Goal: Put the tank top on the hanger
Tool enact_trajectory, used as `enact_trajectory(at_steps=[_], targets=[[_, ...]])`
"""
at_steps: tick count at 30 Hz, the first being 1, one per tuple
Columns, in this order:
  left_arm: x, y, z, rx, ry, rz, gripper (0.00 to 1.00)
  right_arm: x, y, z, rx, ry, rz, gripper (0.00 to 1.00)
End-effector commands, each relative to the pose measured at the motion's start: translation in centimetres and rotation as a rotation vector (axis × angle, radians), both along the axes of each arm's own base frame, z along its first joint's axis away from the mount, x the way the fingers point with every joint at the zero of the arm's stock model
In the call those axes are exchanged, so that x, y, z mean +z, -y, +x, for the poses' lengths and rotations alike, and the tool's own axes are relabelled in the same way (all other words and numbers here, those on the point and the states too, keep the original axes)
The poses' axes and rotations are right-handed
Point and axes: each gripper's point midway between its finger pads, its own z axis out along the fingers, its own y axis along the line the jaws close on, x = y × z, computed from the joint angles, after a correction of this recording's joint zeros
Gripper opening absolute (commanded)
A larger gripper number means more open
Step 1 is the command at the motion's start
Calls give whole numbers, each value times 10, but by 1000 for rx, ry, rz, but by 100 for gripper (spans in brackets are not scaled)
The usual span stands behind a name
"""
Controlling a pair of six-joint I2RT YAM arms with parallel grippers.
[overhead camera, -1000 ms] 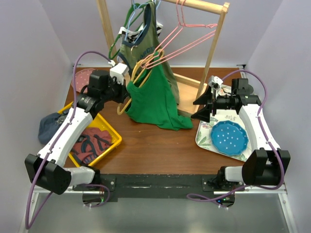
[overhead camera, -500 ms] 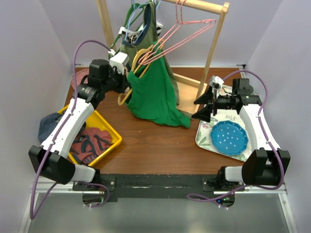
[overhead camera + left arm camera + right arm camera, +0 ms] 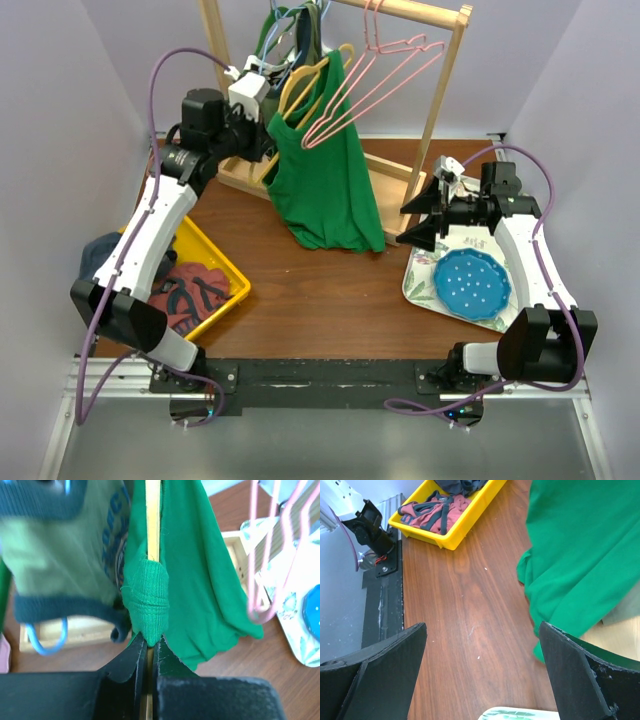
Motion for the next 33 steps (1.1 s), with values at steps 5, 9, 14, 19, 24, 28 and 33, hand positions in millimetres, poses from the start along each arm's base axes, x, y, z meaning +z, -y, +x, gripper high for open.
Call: enact_trajectory(at_steps=[5,9,14,19,24,28,33], targets=[[112,16,25,-39,298,-159,0,11,0,-6,17,40,29,99],[128,28,36,-69,322,-231,0,11,0,-6,17,40,30,99],[150,40,52,-89,353,-303,0,10,1,-5,13,36,32,99],[160,50,71,-93,350,-364,0,10,1,-5,15,32,37,99],[159,53,85,-65,344,-408,0,11,1,-6,16,36,38,99],[145,62,92,-62,315,-404,0,11,1,-6,16,36,39,99],[129,63,93,-50,271,-375,14,12,2,-6,14,41,38,99]])
